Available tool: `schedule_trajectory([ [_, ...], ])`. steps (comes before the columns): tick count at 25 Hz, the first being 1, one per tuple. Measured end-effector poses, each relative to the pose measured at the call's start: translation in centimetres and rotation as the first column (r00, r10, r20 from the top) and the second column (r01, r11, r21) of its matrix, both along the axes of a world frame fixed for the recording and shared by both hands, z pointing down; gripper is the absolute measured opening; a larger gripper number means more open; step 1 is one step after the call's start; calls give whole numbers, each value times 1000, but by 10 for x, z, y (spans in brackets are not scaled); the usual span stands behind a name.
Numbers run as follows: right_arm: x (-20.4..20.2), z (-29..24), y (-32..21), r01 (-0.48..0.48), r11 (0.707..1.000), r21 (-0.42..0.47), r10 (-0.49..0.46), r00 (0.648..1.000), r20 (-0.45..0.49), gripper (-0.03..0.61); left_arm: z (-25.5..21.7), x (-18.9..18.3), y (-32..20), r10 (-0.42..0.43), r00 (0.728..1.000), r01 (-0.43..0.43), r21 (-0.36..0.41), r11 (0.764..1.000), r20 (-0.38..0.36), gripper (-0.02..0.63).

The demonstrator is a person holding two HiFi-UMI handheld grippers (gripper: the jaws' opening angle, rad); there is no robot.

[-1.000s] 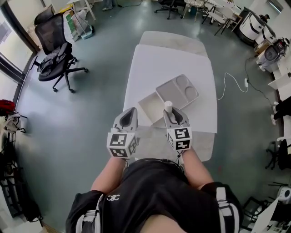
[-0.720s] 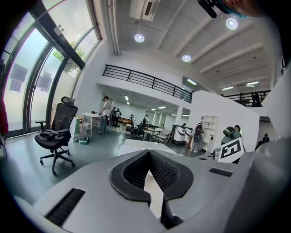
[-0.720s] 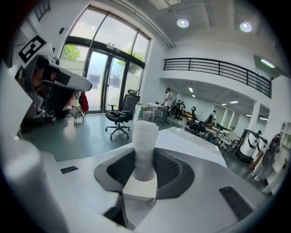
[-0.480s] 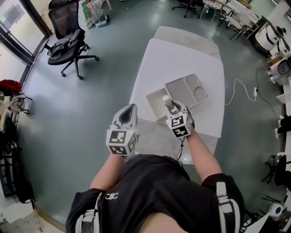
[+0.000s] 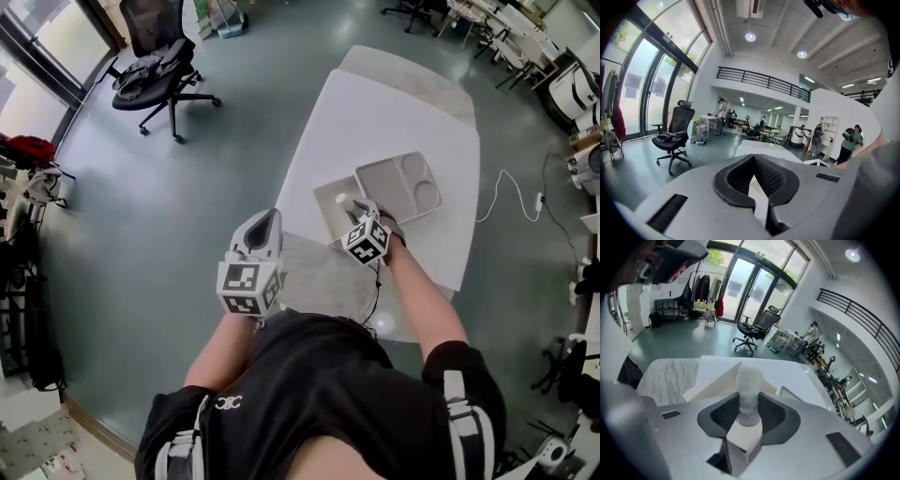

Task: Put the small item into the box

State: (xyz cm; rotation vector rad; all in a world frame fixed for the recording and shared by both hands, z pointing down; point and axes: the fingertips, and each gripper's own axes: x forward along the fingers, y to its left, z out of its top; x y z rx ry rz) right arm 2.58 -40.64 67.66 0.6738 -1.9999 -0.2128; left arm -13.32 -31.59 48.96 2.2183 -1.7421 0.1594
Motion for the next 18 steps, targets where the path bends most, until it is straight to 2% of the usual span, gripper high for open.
schedule_trajectory([
  [8, 2, 42, -1, 94, 989, -112, -112, 979, -172, 124, 8, -14, 3, -55, 998, 55, -23, 998, 6, 5],
  [18, -11, 70, -5, 112, 978, -177, -158, 951, -267, 124, 16, -33, 7, -102, 995, 102, -40, 994, 2, 6],
])
